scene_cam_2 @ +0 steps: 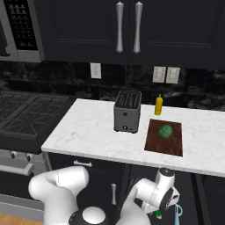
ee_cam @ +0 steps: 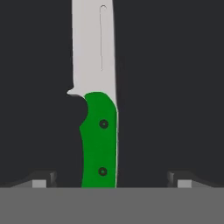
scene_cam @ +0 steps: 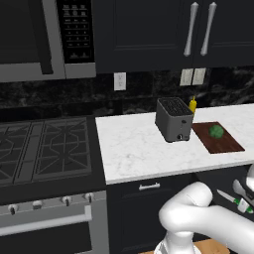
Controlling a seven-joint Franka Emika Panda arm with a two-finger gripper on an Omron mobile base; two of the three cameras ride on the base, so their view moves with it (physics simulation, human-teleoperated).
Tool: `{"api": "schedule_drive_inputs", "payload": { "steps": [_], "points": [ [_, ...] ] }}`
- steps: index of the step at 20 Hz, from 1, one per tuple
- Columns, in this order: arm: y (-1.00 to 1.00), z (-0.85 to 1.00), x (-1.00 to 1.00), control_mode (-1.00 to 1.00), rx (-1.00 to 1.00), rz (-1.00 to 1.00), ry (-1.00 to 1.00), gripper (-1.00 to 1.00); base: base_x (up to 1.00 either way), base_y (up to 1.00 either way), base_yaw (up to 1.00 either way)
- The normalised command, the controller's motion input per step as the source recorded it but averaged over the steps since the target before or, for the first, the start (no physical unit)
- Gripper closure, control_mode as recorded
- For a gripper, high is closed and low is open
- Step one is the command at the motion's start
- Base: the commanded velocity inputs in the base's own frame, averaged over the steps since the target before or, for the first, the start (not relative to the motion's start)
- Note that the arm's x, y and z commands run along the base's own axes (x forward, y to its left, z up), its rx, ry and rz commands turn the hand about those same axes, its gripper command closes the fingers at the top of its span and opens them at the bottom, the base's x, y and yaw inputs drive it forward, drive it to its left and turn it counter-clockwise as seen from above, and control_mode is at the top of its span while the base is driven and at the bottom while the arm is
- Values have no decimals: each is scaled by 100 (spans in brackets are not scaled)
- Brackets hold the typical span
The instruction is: Place the appropriate cutting tool for cutting the broccoli skin on the cutting board.
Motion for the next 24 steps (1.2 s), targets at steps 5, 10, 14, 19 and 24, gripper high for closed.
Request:
{"api": "schedule_drive_inputs", "payload": {
  "steps": [5, 10, 14, 19, 24],
  "points": [
    [7, -29, 7, -100, 0, 8, 9, -100, 0, 0, 0],
    [19, -33, 0, -100, 0, 8, 10, -100, 0, 0, 0],
    [40, -47, -17, -100, 0, 2, 0, 100, 0, 0, 0],
    [30, -39, -18, -100, 2, 0, 0, 100, 0, 0, 0],
    [26, -15, -20, -100, 0, 0, 0, 100, 0, 0, 0]
  ]
}}
